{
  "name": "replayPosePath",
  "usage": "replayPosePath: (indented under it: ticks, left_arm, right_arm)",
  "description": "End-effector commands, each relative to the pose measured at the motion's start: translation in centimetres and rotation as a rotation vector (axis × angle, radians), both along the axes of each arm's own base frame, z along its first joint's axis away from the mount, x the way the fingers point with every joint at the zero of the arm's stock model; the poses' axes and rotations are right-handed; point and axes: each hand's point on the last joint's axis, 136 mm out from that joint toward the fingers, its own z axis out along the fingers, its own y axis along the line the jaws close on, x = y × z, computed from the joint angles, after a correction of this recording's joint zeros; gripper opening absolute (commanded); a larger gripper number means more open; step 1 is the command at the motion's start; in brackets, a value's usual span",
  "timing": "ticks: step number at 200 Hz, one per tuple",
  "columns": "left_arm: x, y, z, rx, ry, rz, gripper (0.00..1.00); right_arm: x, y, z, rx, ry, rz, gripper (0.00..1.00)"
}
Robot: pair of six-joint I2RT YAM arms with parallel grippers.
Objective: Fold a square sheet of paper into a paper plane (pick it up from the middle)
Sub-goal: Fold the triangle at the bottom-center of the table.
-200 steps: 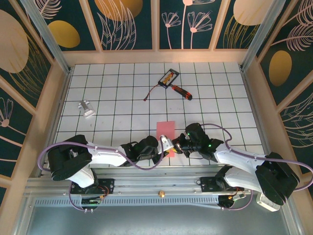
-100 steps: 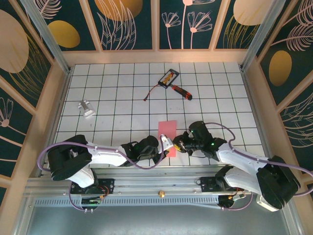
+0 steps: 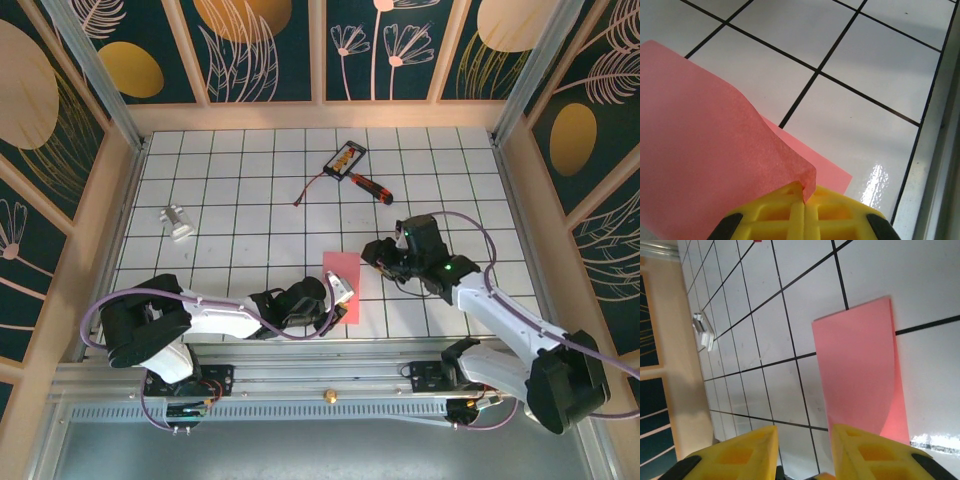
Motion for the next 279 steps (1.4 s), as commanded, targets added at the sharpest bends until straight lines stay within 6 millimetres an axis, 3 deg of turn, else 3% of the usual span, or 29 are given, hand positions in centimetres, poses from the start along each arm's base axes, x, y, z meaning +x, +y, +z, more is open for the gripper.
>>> replayPosePath:
  ticks: [1,51,104,142,190,279]
  left_arm:
    - [-0.5,-1.0,0.4,-0.053,0.055,-0.010,0.00]
    - [-1.0,-1.3,0.4,-0.071,0.084,-0.029,0.00]
    - [-0.4,-1.3,0.7,-0.135,0.167,-0.023,0.00]
    - [0.4,-1.0,1.3,-0.201,0.241,-0.013,0.00]
    - [0.9,-0.3,0.6,-0.203,0.288,-0.006,0.00]
    - [1.9,1.3,-0.9,-0.218,0.365,0.028,0.00]
  right_arm:
    - [1.6,0.9,0.3,-0.011,-0.088,0.051,0.33]
    - [2.1,3.6,-3.1,0.010,-0.035,0.156,0.25]
    - [2.6,3.9,-8.6,-0.073,0.027,0.231,0.20]
    - [2.0,3.0,-12.0,-0.152,0.078,0.268,0.18]
    - [1.4,2.3,-13.1,-0.198,0.095,0.285,0.17]
    - [1.3,2.2,-13.3,-0.216,0.095,0.307,0.18]
